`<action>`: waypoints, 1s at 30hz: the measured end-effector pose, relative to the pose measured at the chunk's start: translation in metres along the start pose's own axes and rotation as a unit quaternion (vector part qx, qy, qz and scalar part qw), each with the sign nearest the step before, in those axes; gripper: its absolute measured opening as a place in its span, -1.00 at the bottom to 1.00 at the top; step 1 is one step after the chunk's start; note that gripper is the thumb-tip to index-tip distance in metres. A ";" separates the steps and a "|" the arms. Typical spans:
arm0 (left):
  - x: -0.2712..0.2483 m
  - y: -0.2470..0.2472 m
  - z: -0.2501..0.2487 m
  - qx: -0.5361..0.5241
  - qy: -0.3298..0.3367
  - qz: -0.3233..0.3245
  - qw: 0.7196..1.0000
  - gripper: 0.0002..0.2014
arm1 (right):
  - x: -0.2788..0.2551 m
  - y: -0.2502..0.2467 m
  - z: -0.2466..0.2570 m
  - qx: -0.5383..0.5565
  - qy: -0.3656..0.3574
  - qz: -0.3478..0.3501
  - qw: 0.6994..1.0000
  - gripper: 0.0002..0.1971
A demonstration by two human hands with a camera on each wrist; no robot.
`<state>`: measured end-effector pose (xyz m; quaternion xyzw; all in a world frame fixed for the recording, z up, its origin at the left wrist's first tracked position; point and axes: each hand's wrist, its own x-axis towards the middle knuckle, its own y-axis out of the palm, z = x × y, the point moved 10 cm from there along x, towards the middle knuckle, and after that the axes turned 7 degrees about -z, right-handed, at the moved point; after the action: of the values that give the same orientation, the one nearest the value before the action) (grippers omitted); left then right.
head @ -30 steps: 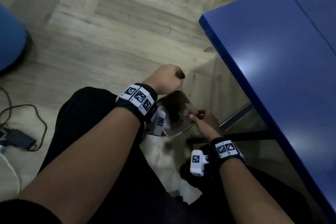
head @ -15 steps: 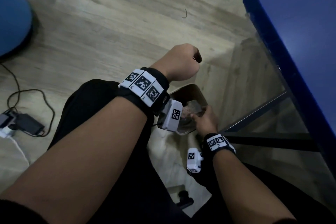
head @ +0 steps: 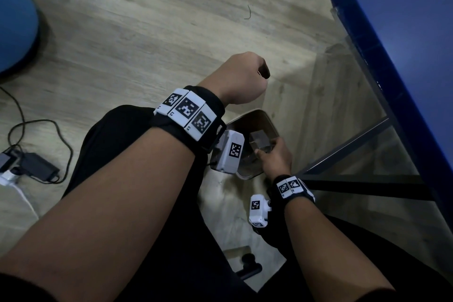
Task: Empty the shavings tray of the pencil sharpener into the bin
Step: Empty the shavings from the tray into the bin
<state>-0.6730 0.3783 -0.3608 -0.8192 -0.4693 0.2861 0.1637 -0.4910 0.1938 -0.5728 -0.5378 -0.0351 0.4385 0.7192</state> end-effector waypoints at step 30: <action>0.004 0.007 0.001 0.018 -0.013 0.014 1.000 -0.58 | -0.003 0.001 0.006 -0.023 -0.056 -0.010 0.998 -0.55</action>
<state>-0.6675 0.3780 -0.3670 -0.8188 -0.4551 0.3069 0.1683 -0.4966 0.1966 -0.5696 -0.5284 -0.0910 0.4598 0.7078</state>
